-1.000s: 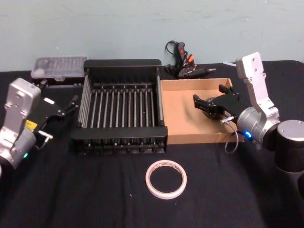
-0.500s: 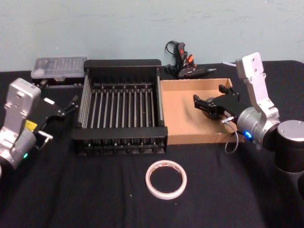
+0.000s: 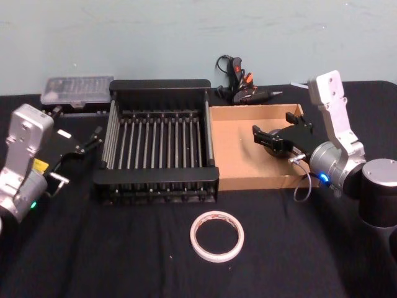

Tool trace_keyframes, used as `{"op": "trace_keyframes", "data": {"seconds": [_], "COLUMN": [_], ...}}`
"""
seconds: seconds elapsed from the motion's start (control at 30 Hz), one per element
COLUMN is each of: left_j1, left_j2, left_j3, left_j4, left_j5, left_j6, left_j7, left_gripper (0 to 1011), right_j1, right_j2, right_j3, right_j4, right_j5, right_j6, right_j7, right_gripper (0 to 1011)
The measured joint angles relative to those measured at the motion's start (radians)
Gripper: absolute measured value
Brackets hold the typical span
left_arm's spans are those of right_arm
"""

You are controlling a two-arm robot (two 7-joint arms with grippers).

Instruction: Pick up the white tape and place it into the black box , Pick up the silver tape and place it into the brown box.

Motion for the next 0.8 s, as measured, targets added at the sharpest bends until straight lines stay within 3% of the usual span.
{"op": "trace_keyframes", "data": {"seconds": [0.57,0.8], "left_j1": [0.0,0.0], "left_j2": [0.0,0.0], "left_j3": [0.0,0.0], "left_j4": [0.0,0.0], "left_j5": [0.0,0.0], "left_j6": [0.0,0.0], "left_j7": [0.0,0.0], "left_gripper": [1001,1001], "right_j1": [-0.001,-0.03], "right_j2": [0.0,0.009], "right_j3": [0.001,0.013], "right_j4": [0.0,-0.043], "right_j5": [0.0,0.006], "right_j6": [0.0,0.006], "right_j7": [0.003,0.03], "right_gripper": [1002,1002]}}
